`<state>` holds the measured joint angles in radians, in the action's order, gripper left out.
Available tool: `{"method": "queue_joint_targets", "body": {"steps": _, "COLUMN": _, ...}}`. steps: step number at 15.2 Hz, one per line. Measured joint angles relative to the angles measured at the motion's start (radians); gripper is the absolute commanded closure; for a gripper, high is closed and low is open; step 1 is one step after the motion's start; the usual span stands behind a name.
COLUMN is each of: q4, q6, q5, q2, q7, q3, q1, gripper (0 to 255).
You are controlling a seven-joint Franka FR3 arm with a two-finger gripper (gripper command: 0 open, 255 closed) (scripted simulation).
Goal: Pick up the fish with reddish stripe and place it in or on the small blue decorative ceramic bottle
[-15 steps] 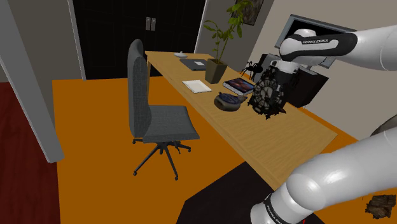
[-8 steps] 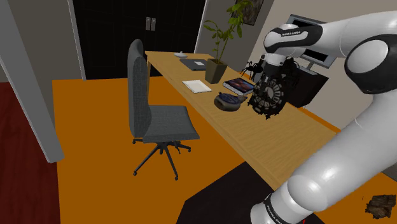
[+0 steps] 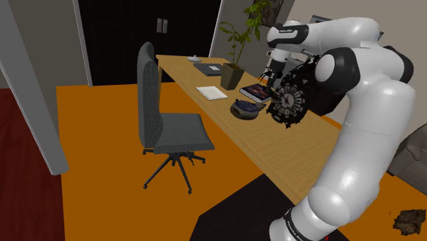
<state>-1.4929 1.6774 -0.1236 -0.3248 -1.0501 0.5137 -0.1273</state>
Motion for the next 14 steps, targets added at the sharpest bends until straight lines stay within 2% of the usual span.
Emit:
{"method": "queue_joint_targets", "body": {"steps": 4, "q4": 0.324, "q6": -0.116, "q5": -0.086, "q2": -0.221, "q7": 0.004, "q3": -0.029, "q1": -0.071, "gripper": 255}}
{"method": "queue_joint_targets", "body": {"steps": 7, "q4": 0.665, "q6": -0.253, "q5": -0.144, "q2": -0.421, "q7": 0.025, "q3": -0.061, "q1": -0.163, "gripper": 255}}
{"method": "queue_joint_targets", "body": {"steps": 8, "q4": 0.710, "q6": -0.267, "q5": -0.151, "q2": -0.451, "q7": 0.031, "q3": -0.067, "q1": -0.174, "gripper": 255}}
{"method": "queue_joint_targets", "body": {"steps": 14, "q4": 0.606, "q6": -0.181, "q5": -0.148, "q2": -0.438, "q7": 0.023, "q3": -0.065, "q1": -0.150, "gripper": 255}}
